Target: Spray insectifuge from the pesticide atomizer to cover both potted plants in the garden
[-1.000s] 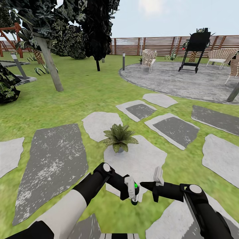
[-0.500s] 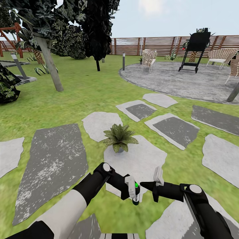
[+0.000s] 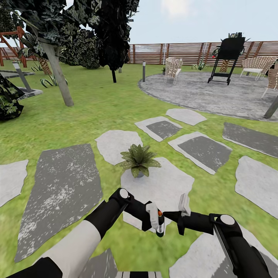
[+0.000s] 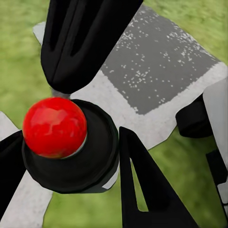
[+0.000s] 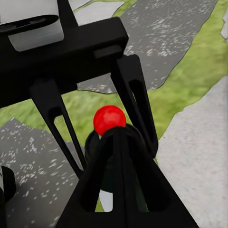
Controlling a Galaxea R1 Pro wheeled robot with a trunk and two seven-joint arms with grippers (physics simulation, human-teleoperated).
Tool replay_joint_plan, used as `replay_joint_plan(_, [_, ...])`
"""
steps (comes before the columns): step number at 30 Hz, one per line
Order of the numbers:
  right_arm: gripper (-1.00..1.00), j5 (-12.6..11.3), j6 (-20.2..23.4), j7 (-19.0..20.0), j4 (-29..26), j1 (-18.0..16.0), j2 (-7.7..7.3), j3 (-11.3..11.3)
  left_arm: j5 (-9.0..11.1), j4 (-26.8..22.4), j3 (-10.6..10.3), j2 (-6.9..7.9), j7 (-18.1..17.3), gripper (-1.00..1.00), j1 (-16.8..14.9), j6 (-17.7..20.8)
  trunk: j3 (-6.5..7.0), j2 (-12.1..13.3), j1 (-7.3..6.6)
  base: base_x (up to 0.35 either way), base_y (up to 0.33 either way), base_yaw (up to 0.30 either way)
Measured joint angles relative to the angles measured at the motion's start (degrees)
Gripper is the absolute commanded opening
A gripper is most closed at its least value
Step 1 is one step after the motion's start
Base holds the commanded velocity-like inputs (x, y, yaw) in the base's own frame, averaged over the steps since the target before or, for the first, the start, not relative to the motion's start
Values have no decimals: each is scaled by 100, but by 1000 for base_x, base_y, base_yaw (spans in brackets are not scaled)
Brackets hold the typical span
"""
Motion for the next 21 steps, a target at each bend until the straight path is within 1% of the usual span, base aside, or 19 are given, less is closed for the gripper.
replay_joint_plan(4, [-100, -5, 0, 2, -5, 0, 0, 0, -9, 49, 5, 0, 31, -100, 0, -2, 0, 0, 0, 0, 0, 0])
replay_joint_plan(6, [-100, -6, 0, 2, -6, 0, 0, 0, -53, 118, 3, 0, 217, -100, 0, -8, 0, 0, 0, 0, 0, 0])
replay_joint_plan(7, [-100, -6, 0, 2, -6, 0, 0, 0, -79, 222, -2, 0, 330, -100, 0, -13, 0, 0, 0, 0, 0, 0])
replay_joint_plan(8, [-100, -6, 0, 2, -6, 0, 0, 0, -137, 363, -3, 31, 380, -100, 1, -26, 0, 0, 0, 0, 0, 0])
replay_joint_plan(9, [-100, -6, 0, 2, -6, 0, 0, 0, -227, 507, -2, 147, 406, -100, 0, -58, 0, 0, 1, 0, 0, 0])
replay_joint_plan(10, [-100, -6, 0, 2, -6, 0, -2, 0, -300, 600, 9, 304, 419, -100, -1, -117, 0, 0, 0, 0, 0, 0])
replay_joint_plan(12, [-100, -6, 0, 2, -6, 0, -3, 0, -352, 677, 26, 677, 428, -100, -1, -258, 0, 0, 0, 0, 0, 0])
replay_joint_plan(13, [100, -6, -2, 5, -6, 0, -5, 0, -354, 695, 30, 867, 429, -100, -1, -300, 0, 0, 0, 0, 0, 0])
replay_joint_plan(15, [100, -7, -7, 11, -6, 0, -8, -6, -355, 769, 55, 1267, 421, -100, 6, -338, 0, 0, 0, 0, 0, 0])
replay_joint_plan(17, [100, -7, -8, 11, -2, 0, -9, -13, -349, 804, 62, 1611, 421, -100, 117, -351, 0, 0, 0, 0, 0, 0])
replay_joint_plan(18, [100, -5, -7, 11, 0, 0, -9, -15, -339, 808, 66, 1709, 421, -100, 169, -353, 0, 0, 0, 0, 0, 0])
replay_joint_plan(20, [100, -2, -11, 4, 12, 0, -9, -24, -347, 817, 74, 1951, 426, -100, 305, -350, 0, 0, 0, 0, 0, 0])
replay_joint_plan(21, [100, -1, -14, -5, 17, 0, -9, -28, -345, 820, 79, 2021, 439, -100, 353, -349, 0, 0, 0, 0, 0, 0])
